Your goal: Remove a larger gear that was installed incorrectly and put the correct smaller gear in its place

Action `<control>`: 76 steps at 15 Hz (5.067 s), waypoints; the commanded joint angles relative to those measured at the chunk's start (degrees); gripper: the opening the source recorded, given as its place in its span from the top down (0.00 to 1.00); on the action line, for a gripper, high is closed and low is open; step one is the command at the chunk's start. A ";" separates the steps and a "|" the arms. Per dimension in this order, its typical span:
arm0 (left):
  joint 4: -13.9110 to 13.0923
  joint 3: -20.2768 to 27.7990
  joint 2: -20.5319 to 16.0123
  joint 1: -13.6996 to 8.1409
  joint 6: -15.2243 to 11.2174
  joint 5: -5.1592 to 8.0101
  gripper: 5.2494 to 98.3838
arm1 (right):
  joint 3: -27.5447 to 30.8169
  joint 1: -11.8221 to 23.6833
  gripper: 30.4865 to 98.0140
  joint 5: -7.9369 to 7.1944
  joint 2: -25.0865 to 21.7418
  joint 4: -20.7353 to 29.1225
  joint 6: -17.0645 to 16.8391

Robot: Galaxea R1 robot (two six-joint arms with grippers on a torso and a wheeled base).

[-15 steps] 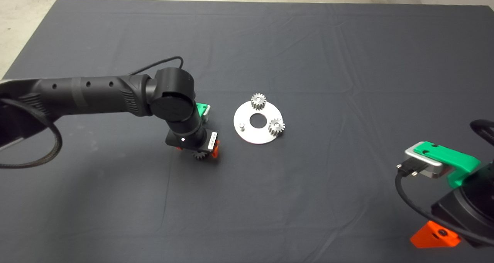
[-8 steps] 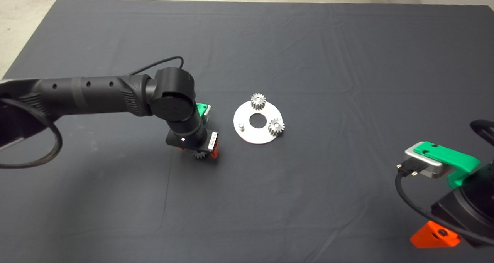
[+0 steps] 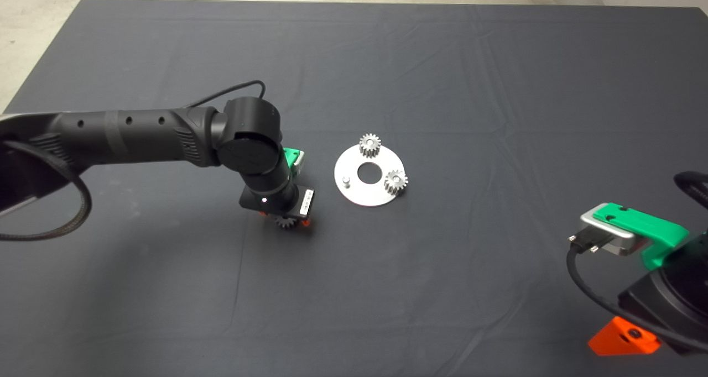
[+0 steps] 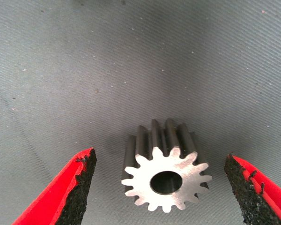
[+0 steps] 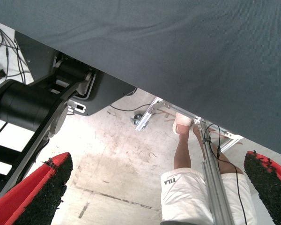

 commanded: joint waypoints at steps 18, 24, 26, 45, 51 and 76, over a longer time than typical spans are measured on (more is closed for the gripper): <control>0.12 0.07 0.16 -0.77 -0.42 0.48 0.46 | 0.11 0.82 0.02 -5.34 -0.16 -1.49 -0.24; 0.08 0.07 0.11 -0.77 -0.34 0.21 0.52 | 0.11 0.82 0.02 -5.43 -0.16 -1.49 -0.33; 0.10 0.07 0.04 -0.77 -0.34 0.21 0.55 | 0.11 0.99 0.02 -5.25 -0.33 -1.49 -0.08; -12.45 -3.36 4.86 -10.35 0.19 0.12 0.67 | 0.02 1.17 0.02 -4.73 -0.42 -1.49 -0.16; -12.63 -9.63 10.86 -11.23 0.27 0.47 0.68 | 0.02 1.17 0.02 -4.73 -0.34 -1.49 -0.24; -12.86 -22.03 19.45 -10.88 4.97 0.03 0.68 | 0.02 1.17 0.02 -4.81 -0.42 -1.49 -0.16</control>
